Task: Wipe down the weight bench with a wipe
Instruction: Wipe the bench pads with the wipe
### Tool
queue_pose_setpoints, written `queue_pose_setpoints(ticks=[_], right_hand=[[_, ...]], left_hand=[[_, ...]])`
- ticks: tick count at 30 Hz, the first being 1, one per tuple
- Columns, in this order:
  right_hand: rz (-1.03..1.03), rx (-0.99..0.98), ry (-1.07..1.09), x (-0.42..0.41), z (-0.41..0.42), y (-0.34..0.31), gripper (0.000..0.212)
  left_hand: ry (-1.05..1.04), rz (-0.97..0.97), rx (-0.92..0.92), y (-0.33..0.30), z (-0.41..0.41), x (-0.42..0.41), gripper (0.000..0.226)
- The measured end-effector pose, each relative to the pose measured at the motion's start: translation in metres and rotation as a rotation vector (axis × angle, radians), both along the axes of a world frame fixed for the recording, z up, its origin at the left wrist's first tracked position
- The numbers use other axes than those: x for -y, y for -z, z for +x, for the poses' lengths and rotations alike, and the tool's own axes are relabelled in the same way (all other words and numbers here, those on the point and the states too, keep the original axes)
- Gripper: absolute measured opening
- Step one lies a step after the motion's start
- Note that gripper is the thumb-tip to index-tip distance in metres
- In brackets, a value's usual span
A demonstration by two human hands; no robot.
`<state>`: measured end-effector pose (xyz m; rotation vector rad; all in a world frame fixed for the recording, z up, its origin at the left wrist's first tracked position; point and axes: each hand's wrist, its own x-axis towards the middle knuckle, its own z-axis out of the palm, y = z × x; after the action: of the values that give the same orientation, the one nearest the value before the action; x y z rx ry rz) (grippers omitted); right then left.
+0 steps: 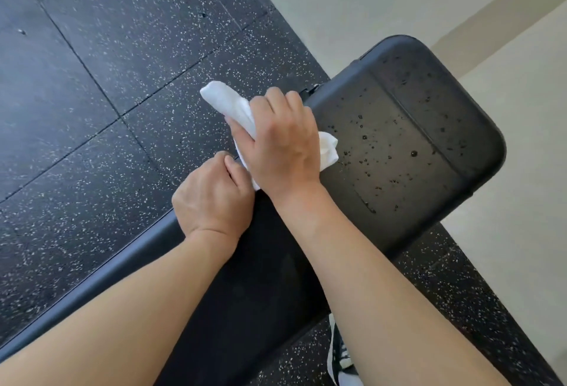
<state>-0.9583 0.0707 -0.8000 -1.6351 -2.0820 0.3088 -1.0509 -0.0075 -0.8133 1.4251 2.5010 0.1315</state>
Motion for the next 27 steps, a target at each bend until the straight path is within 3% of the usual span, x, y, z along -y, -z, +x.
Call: queue_pose_setpoints(ticks=[7,15,18,24,27], right_hand=[[-0.053,-0.031,-0.106,0.008,0.015,-0.007,0.032],[-0.09,0.059,-0.063,0.111,0.163,-0.006,0.012],[-0.066,0.079,-0.013,0.098,0.154,-0.002,0.013],[0.0,0.039,0.128,-0.003,0.083,-0.002,0.027],[-0.016,0.14,0.133,-0.039,0.051,-0.004,0.022]], left_hand=[[0.021,-0.005,-0.004,0.0,-0.001,0.0,0.041],[0.034,0.026,0.005,-0.002,-0.001,0.0,0.033],[0.038,0.018,0.006,-0.003,0.0,0.0,0.033],[0.03,0.017,0.005,-0.002,0.001,0.0,0.037],[0.024,0.004,-0.004,-0.003,0.001,-0.001,0.039]])
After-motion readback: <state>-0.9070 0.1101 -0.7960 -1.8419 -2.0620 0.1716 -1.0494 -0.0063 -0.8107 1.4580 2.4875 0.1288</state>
